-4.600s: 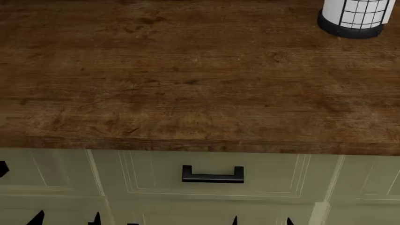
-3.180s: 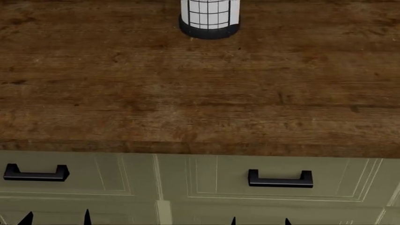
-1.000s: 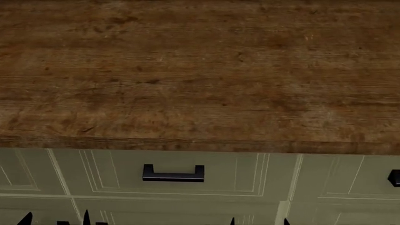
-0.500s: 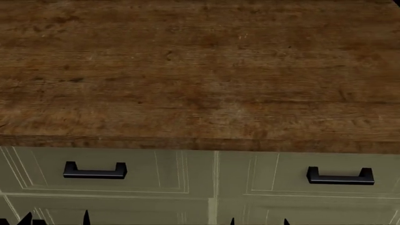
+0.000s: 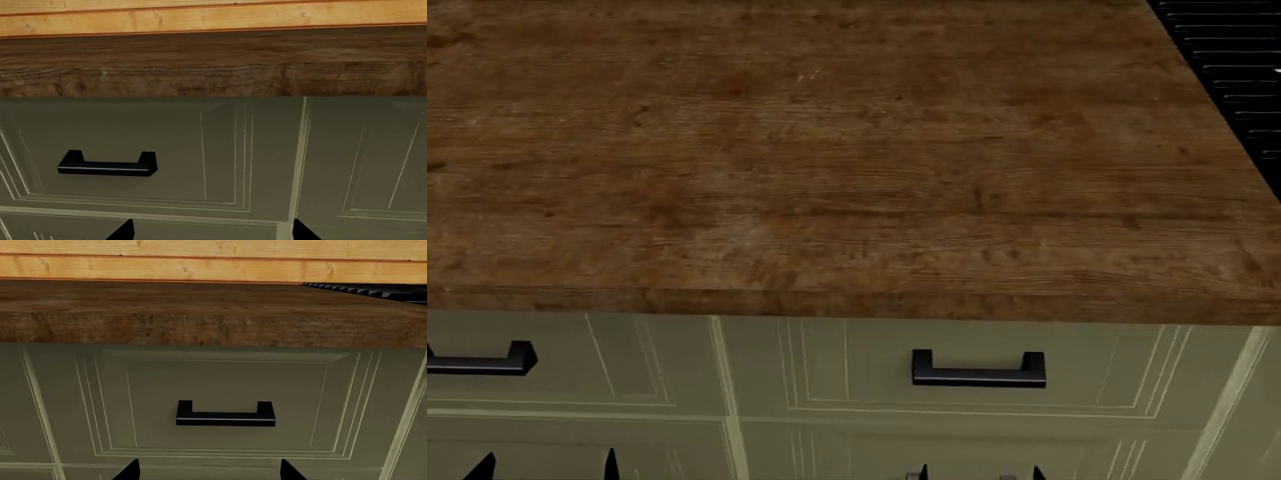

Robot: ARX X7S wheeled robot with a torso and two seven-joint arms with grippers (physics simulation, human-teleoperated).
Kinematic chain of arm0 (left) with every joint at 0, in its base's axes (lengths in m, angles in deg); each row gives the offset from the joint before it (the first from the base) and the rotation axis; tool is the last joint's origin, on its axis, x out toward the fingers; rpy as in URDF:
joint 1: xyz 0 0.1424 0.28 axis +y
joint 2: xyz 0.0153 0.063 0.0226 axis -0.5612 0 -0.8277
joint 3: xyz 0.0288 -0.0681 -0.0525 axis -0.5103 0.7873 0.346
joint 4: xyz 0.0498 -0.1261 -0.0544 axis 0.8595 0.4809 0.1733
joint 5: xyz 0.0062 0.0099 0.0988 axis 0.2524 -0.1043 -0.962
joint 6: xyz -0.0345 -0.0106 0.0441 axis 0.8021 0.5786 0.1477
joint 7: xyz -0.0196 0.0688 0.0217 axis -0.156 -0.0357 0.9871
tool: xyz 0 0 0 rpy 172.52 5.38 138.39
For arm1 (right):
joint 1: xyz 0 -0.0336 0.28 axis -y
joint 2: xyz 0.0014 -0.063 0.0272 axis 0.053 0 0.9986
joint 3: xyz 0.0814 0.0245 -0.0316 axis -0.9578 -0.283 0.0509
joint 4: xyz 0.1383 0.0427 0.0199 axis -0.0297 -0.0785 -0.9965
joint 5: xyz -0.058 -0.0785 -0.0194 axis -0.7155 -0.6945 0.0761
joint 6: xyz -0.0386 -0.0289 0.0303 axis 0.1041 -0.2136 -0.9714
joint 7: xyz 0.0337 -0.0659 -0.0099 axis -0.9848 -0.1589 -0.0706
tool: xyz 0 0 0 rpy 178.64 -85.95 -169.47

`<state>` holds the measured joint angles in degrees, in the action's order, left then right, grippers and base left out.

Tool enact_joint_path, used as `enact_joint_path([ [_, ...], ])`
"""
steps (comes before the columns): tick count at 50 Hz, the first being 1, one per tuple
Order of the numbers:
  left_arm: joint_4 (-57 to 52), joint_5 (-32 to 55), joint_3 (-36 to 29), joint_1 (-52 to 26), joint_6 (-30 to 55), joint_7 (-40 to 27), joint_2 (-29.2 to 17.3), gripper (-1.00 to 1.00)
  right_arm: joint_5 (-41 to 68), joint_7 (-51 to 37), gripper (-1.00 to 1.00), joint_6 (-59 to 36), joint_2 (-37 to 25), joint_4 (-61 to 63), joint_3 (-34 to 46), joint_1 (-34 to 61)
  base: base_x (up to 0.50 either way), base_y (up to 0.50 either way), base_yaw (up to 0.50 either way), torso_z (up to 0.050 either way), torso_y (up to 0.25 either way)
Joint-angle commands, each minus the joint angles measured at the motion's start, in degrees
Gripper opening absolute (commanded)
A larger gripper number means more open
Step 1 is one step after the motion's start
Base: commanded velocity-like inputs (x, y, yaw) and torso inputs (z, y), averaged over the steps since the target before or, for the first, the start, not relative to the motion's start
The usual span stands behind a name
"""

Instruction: Navigate to the stove.

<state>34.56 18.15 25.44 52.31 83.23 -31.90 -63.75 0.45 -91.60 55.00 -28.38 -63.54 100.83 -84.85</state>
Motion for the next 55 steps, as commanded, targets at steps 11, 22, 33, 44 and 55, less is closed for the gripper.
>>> enact_joint_path([
  [11,-0.3,-0.7,0.2,0.9,-2.5,1.6,0.4,1.00,-0.3,1.0,1.00,-0.5,0.7,0.4,-1.0,-0.1,-0.01,-0.50,0.00,0.000,0.000],
  [22,-0.4,-0.5,-0.1,0.9,-2.5,1.4,0.1,1.00,-0.2,0.8,1.00,-0.4,0.5,0.3,-0.6,-0.1,-0.01,-0.50,0.00,0.000,0.000],
  [33,-0.4,-0.3,-0.3,0.9,-2.5,1.0,-0.1,1.00,0.0,0.5,1.00,-0.3,0.3,0.4,-0.3,0.0,-0.01,-0.50,0.00,0.000,0.000],
  [44,-0.4,-0.1,-0.5,0.8,-2.5,0.7,-0.3,1.00,0.2,0.3,1.00,-0.4,0.0,0.4,0.0,0.1,-0.01,-0.50,0.00,0.000,0.000],
  [55,-0.1,0.1,-0.8,0.7,-2.8,0.6,-0.4,1.00,0.5,0.1,1.00,-0.4,-0.1,0.3,0.2,0.2,-0.01,-0.50,0.00,0.000,0.000],
])
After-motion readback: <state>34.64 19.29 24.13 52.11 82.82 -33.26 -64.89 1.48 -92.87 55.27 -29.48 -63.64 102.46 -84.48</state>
